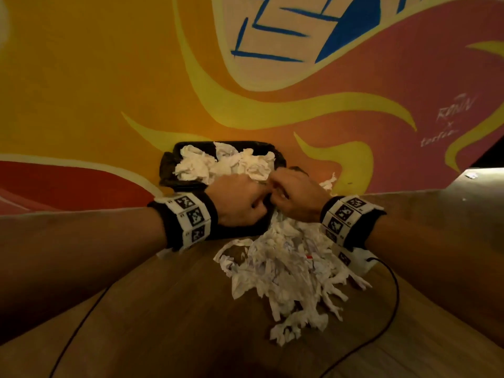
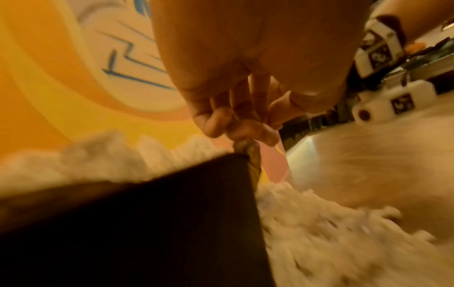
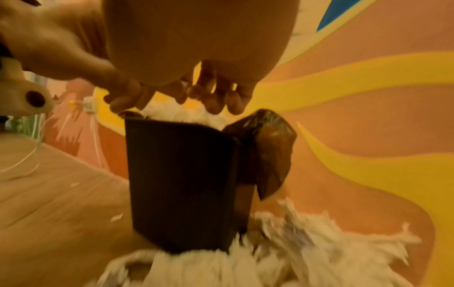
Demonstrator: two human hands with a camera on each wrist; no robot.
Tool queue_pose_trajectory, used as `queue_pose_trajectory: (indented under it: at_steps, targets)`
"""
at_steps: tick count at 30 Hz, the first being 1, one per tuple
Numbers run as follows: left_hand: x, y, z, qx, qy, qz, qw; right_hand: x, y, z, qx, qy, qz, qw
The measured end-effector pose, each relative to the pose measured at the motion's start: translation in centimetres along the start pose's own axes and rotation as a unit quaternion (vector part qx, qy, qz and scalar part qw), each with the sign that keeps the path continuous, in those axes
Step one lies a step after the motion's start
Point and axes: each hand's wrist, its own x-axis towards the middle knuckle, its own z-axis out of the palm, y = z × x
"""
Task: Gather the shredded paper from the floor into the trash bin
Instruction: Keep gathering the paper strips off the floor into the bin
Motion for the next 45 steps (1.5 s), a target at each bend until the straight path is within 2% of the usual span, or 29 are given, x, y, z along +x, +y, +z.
queue_pose_trajectory:
  at_steps: [2, 4, 6, 10, 13, 16, 22, 25, 29, 32, 34, 36, 39, 42, 45]
  targets:
    - [-0.2, 1.1, 3.6, 0.002, -0.098, -0.008, 0.995, -1.7, 0.2, 1.4, 0.004, -0.109, 0.01, 0.994]
    - [-0.7, 1.4, 7.4, 0.0, -0.19, -0.059, 0.98, -3.2, 0.3, 3.2, -0.017, -0.217, 0.026, 0.976]
    - [-1.8, 1.2, 10.8, -0.021, -0.242, -0.093, 0.966, -4.6, 0.2, 5.0, -0.021, -0.3, 0.046, 0.952]
    - [-5.0, 0.4, 16.9, -0.029, -0.257, -0.113, 0.959, -6.8, -0.1, 8.9, -0.09, -0.361, 0.047, 0.927]
    - [-6.7, 0.5, 19.6, -0.041, -0.298, -0.158, 0.94, -7.8, -0.4, 11.5, -0.139, -0.386, 0.054, 0.91]
    - [-7.6, 1.1, 20.0, -0.065, -0.308, -0.18, 0.932, -8.4, -0.7, 13.4, -0.165, -0.383, 0.055, 0.907]
    - [-8.8, 2.0, 19.8, -0.129, -0.244, -0.229, 0.934, -8.5, -0.5, 15.4, -0.206, -0.331, 0.051, 0.919]
    - [-9.4, 1.8, 19.3, -0.182, -0.226, -0.25, 0.924, -8.1, -0.1, 15.3, -0.146, -0.298, 0.069, 0.941]
    - [-10.1, 1.2, 19.1, -0.267, -0.181, -0.281, 0.904, -7.5, 0.2, 14.4, 0.007, -0.191, 0.117, 0.975]
    - [-10.1, 0.4, 18.9, -0.3, -0.119, -0.328, 0.888, -6.8, 0.8, 13.7, 0.068, -0.139, 0.155, 0.976]
    - [-10.0, 0.2, 18.9, -0.333, -0.085, -0.35, 0.872, -6.6, 1.3, 13.4, 0.069, -0.134, 0.179, 0.972]
    - [-9.8, 0.4, 19.0, -0.34, -0.072, -0.347, 0.871, -6.4, 1.7, 13.2, 0.081, -0.135, 0.192, 0.969]
    - [-9.3, 1.0, 19.2, -0.32, -0.099, -0.279, 0.9, -6.4, 1.2, 12.9, 0.149, -0.14, 0.2, 0.958]
    - [-8.6, 1.7, 19.7, -0.24, -0.171, -0.203, 0.934, -7.1, 0.8, 13.2, 0.133, -0.166, 0.199, 0.957]
    - [-8.0, 1.9, 20.0, -0.2, -0.226, -0.225, 0.926, -7.6, 0.5, 13.2, 0.104, -0.203, 0.191, 0.955]
